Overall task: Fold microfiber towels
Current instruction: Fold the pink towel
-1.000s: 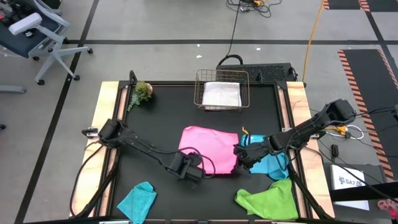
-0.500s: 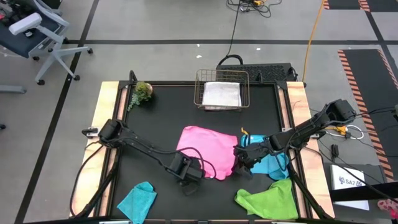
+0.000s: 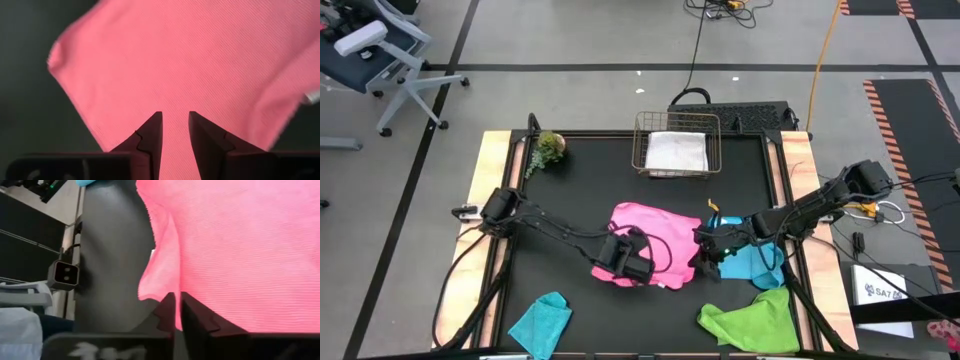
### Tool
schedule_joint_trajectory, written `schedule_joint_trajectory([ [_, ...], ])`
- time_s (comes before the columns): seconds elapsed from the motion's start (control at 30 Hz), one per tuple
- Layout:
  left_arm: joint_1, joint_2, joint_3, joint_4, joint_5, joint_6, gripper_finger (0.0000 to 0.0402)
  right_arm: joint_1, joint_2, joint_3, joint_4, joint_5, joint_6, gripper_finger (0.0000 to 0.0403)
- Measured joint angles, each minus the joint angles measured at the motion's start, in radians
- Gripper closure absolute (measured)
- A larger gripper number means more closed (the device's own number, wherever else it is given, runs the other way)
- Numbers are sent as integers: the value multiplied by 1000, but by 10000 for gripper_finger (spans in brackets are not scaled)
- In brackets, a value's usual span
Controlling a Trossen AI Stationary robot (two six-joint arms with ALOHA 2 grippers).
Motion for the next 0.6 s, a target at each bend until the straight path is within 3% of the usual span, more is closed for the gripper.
schedule_joint_trajectory([
  [0.43, 64, 0, -2, 1, -15, 140, 305, 17, 0, 1, -103, 109, 38, 403],
  [0.6, 54, -1, -58, -13, 9, 116, 305, 25, 3, 1, -103, 222, 54, 403],
])
